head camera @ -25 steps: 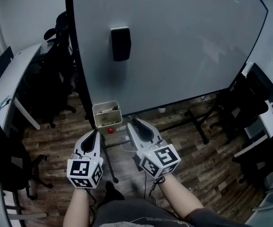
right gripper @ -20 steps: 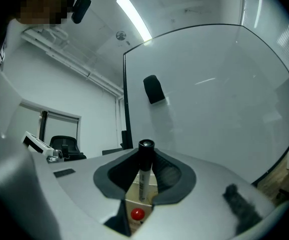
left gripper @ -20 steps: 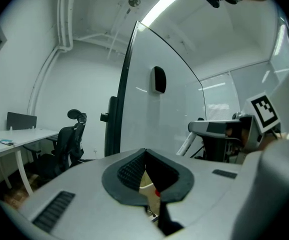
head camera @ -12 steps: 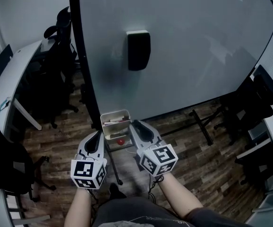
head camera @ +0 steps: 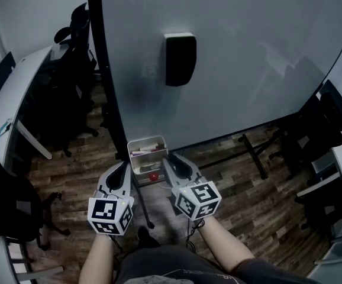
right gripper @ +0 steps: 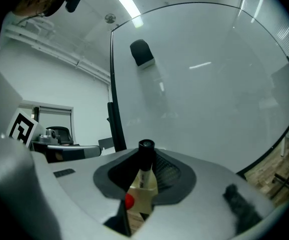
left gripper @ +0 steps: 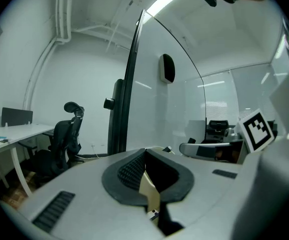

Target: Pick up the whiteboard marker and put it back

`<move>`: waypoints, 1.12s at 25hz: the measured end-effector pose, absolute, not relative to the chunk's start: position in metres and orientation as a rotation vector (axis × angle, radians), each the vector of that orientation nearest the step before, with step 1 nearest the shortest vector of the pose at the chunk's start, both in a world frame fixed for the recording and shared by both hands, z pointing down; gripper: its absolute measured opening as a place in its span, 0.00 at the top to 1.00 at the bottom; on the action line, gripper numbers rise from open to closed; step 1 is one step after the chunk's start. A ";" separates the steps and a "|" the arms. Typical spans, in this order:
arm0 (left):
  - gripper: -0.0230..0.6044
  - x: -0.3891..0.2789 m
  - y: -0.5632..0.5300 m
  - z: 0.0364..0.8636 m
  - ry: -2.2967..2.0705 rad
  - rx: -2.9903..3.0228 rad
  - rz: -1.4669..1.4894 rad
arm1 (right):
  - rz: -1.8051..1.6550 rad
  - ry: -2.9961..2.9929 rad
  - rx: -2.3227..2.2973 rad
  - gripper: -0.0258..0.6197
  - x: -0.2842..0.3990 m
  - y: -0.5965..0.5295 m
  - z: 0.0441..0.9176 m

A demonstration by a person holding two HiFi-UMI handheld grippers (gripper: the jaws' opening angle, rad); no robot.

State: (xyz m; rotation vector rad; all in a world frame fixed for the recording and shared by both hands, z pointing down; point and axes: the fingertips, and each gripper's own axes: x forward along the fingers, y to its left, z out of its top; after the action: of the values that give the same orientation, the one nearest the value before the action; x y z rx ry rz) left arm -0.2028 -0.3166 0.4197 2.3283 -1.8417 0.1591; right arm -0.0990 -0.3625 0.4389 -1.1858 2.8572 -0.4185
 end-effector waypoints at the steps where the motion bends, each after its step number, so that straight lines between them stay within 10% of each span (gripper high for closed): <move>1: 0.94 -0.202 -0.315 0.420 -1.837 2.331 0.163 | -0.433 2.850 -1.184 0.83 -0.099 -0.361 0.440; 28: 0.94 -0.183 -0.287 0.410 -1.904 2.318 0.142 | -0.479 2.899 -1.251 0.72 -0.067 -0.346 0.452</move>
State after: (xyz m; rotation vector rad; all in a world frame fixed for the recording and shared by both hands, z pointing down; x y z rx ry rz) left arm -0.1832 -0.2869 0.4100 2.3181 -1.9043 0.1417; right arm -0.0670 -0.3463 0.4524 -1.2506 2.8988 -0.4792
